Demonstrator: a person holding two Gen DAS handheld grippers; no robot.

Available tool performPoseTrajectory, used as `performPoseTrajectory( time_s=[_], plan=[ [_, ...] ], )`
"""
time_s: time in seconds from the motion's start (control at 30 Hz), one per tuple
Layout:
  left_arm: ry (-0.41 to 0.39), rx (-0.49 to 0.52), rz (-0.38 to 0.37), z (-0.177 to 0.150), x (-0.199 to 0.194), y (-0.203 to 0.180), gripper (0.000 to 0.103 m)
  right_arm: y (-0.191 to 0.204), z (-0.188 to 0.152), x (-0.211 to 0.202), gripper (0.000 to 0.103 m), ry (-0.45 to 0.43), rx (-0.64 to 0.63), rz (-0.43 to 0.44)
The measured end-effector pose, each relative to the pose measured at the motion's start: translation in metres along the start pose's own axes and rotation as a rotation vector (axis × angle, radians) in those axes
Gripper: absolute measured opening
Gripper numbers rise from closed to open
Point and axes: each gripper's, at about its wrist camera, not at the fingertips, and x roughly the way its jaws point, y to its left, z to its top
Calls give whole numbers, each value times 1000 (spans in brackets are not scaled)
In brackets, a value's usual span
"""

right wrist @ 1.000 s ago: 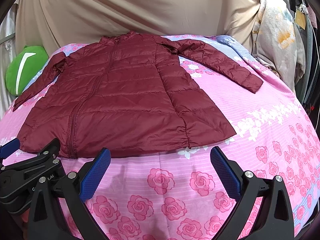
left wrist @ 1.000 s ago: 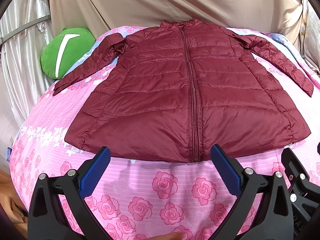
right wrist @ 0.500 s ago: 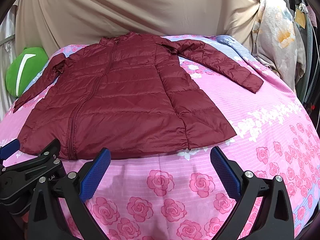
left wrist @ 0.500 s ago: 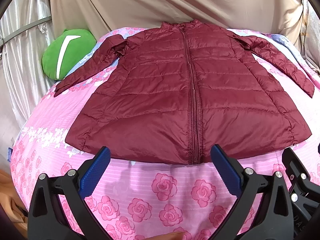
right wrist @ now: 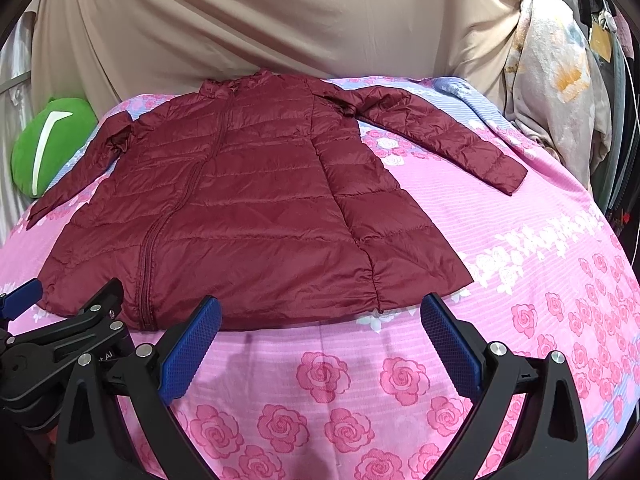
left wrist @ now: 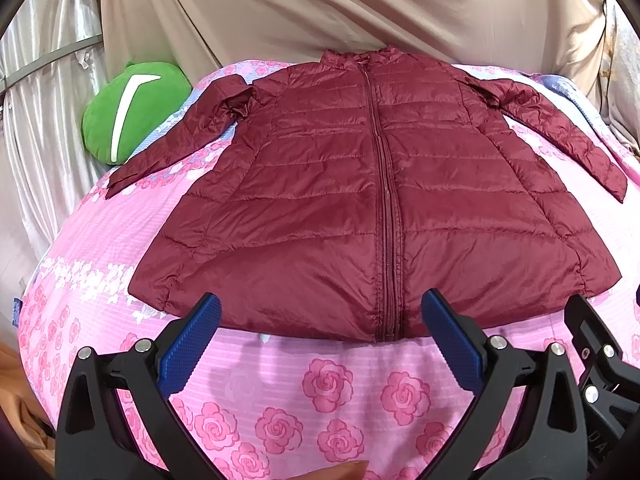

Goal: Fold large clothes
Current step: 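Grasp the jacket's sleeve and side with the right gripper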

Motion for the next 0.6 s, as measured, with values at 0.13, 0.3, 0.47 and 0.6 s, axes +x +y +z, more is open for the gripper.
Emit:
performPoseTrajectory(
  time_s=[0.13,0.3,0.47,0.6],
  plan=[
    [3,-1,6,2,2,-2,98,0,2,1,98,0,0,-3],
    [28,8,-38,7,10,-3,98,0,4,2,98,-1,-1,-3],
    [90,-16,-158,12,28,6,98,-17,22,11,98,-32,-18,-32],
    [28,14,-110,26,34,17,97,-86,61,44,98,-52,62,-132]
  ],
)
